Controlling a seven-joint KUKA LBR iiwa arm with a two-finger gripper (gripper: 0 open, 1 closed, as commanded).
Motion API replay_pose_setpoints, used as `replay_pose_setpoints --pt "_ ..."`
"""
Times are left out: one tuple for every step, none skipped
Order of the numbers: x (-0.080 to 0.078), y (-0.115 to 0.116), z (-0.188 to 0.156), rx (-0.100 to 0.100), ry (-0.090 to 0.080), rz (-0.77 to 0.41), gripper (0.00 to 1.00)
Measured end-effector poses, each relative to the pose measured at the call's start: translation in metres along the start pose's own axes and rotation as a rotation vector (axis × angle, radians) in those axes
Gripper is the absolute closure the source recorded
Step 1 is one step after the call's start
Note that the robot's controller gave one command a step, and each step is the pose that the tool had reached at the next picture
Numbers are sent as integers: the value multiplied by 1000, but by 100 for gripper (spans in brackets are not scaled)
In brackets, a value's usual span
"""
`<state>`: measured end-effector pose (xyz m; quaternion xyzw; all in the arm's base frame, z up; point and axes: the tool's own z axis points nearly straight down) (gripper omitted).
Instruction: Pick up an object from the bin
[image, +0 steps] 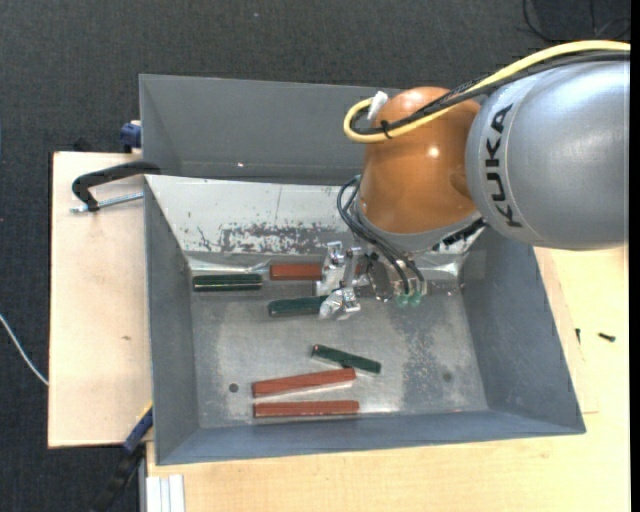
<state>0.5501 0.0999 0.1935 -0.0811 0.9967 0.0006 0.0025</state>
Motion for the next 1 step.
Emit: replay_pose_setpoints --pt "-2 -2 -40 0 7 16 100"
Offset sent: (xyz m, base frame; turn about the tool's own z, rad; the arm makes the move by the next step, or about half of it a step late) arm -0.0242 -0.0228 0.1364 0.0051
